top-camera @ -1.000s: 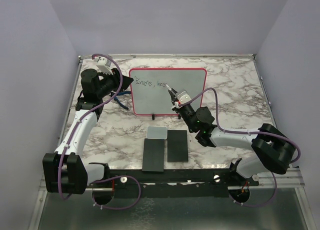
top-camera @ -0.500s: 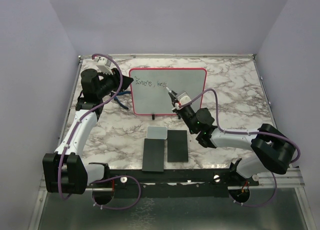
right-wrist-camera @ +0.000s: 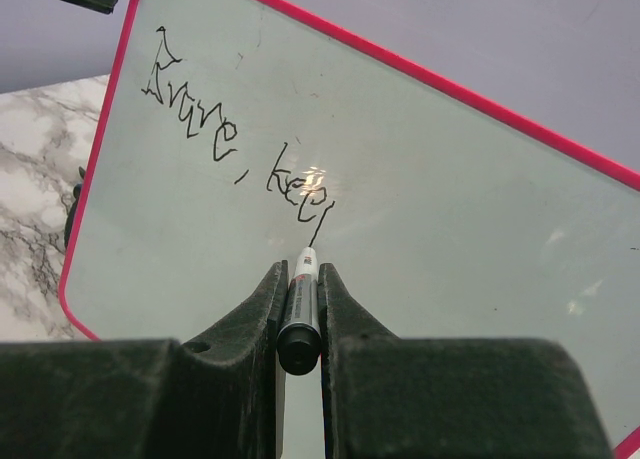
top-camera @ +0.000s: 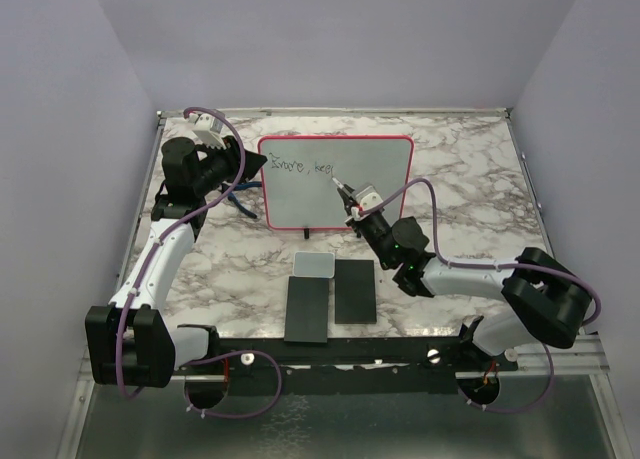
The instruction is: Write a sentence on the whiteboard
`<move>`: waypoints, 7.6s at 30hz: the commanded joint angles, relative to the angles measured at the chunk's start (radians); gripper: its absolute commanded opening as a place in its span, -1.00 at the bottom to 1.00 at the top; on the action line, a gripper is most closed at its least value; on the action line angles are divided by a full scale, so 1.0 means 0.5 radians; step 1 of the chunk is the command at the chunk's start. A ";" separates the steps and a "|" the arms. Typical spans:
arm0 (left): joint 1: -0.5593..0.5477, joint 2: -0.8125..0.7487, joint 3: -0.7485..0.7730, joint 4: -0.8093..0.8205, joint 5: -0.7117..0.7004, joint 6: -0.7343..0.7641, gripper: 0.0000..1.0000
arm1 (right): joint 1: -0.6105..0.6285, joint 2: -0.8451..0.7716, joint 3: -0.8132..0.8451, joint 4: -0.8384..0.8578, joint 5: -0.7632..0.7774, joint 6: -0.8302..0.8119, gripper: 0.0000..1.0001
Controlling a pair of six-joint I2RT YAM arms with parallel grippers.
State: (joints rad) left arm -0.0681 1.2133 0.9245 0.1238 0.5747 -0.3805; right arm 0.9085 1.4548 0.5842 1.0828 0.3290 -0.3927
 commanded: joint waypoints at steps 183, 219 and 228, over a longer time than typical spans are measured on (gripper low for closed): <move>-0.029 -0.058 -0.021 -0.036 -0.030 0.033 -0.46 | -0.058 -0.177 -0.045 -0.008 0.221 -0.063 -0.99; -0.030 -0.058 -0.018 -0.037 -0.027 0.034 -0.46 | -0.062 -0.185 -0.081 -0.095 0.158 -0.027 -0.99; -0.031 -0.061 -0.017 -0.036 -0.027 0.032 -0.46 | -0.062 -0.191 -0.085 -0.085 0.186 -0.050 -0.99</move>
State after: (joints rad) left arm -0.0799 1.2087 0.9245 0.1230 0.5739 -0.3801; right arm 0.8833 1.3777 0.5602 1.0489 0.3996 -0.4191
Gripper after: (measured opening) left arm 0.274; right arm 0.144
